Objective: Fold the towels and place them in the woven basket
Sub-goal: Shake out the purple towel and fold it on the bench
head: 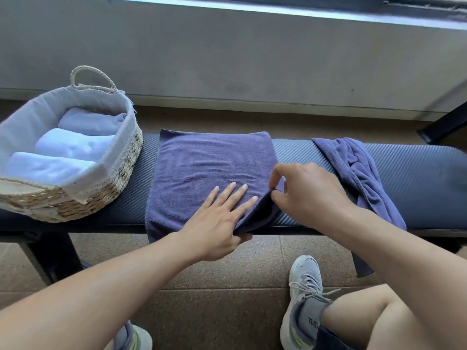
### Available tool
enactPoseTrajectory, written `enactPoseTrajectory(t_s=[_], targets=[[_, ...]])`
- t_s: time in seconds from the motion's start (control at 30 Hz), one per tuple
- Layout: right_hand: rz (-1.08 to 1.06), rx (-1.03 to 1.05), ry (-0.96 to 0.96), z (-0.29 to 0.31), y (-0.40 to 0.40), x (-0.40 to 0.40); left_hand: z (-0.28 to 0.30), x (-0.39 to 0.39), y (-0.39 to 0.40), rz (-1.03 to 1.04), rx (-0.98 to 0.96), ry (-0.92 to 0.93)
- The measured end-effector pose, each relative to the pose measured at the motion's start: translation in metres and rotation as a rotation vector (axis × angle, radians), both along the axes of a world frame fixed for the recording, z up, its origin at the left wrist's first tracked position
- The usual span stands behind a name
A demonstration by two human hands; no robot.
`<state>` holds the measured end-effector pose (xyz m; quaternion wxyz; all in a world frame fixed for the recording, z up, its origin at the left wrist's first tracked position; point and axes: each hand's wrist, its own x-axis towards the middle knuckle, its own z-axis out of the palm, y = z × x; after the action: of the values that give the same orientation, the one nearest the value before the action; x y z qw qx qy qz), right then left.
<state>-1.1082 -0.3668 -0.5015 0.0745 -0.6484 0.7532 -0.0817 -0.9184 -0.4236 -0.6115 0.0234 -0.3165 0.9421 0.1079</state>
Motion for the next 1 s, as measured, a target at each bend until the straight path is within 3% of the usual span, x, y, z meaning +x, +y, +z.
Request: enactPoseTrajectory(t_s=[0.1, 0.23, 0.37, 0.53, 0.67, 0.8, 1.0], targets=[[0.000, 0.044, 0.098, 0.002, -0.001, -0.001, -0.001, 0.000, -0.001, -0.001, 0.003, 0.013], [-0.005, 0.089, 0.022, 0.004, -0.001, 0.003, -0.002, 0.001, -0.002, -0.008, 0.001, 0.010], [-0.022, 0.133, -0.190, 0.007, 0.001, 0.004, 0.001, 0.001, -0.002, -0.002, 0.039, 0.022], [-0.060, 0.199, -0.236, 0.008, 0.002, -0.001, 0.006, 0.001, 0.000, 0.018, 0.119, 0.078], [-0.064, 0.190, -0.268, 0.000, -0.004, -0.003, 0.011, -0.001, -0.003, 0.077, 0.190, 0.297], [-0.045, 0.157, -0.350, -0.008, -0.014, -0.011, 0.016, 0.002, -0.011, 0.188, 0.127, 0.581], [0.120, 0.206, -0.105, -0.015, -0.020, -0.020, 0.018, 0.008, -0.025, 0.316, 0.179, 0.664]])
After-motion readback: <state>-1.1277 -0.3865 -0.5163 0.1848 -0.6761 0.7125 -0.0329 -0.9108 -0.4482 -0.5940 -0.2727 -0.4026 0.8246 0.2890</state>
